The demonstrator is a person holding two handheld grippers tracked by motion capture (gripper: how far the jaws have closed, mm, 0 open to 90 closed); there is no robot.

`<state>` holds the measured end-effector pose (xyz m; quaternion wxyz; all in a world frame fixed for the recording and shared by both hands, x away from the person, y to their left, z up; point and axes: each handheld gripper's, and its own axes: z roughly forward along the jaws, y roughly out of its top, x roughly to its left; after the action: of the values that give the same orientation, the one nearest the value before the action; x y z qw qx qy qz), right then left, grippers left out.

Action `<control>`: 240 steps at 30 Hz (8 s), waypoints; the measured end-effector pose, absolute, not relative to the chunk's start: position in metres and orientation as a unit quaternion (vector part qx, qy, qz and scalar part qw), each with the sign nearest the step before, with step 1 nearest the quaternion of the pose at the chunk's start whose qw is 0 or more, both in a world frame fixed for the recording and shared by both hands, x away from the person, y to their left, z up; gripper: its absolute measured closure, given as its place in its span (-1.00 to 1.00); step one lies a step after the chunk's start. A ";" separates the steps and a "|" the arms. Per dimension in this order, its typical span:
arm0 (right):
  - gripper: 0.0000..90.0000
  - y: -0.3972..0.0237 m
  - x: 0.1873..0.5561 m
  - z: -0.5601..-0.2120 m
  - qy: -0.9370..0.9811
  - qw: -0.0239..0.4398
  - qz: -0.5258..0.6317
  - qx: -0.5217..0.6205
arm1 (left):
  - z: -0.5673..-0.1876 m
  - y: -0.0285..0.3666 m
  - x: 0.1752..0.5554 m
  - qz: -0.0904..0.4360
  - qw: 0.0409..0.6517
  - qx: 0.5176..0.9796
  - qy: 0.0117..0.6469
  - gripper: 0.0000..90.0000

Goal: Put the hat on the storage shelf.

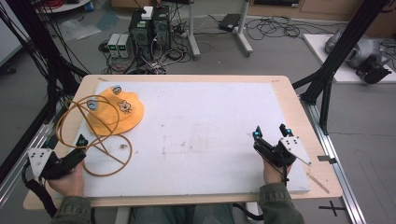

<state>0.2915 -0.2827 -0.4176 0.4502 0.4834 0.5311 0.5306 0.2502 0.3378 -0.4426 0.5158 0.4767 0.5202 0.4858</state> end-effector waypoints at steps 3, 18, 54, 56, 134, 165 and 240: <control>-0.69 -0.283 0.292 -0.417 0.531 0.452 0.530 0.482 | -0.443 0.339 0.250 0.485 0.516 0.476 0.522 -0.68; -0.69 -0.282 0.293 -0.417 0.534 0.447 0.530 0.484 | -0.443 0.337 0.250 0.483 0.521 0.477 0.518 -0.68; -0.69 -0.173 0.380 -0.312 0.621 0.369 0.582 0.373 | -0.445 0.347 0.243 0.476 0.524 0.462 0.535 -0.68; -0.69 -0.162 0.388 -0.306 0.628 0.360 0.587 0.362 | -0.445 0.348 0.243 0.476 0.524 0.461 0.535 -0.68; 0.95 0.121 0.483 -0.404 0.788 0.141 0.568 0.193 | -0.446 0.351 0.239 0.475 0.526 0.465 0.531 -0.68; 0.95 0.003 0.464 -0.296 0.702 0.215 0.634 0.243 | -0.442 0.348 0.236 0.480 0.527 0.462 0.528 -0.68; -0.73 0.057 0.383 -0.253 0.750 0.025 0.651 0.117 | -0.446 0.352 0.235 0.474 0.528 0.460 0.534 -0.68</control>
<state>0.3826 0.0573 -0.2534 0.0252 0.1169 0.7497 0.6509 0.2348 0.3525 -0.4457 0.5275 0.4595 0.5344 0.4744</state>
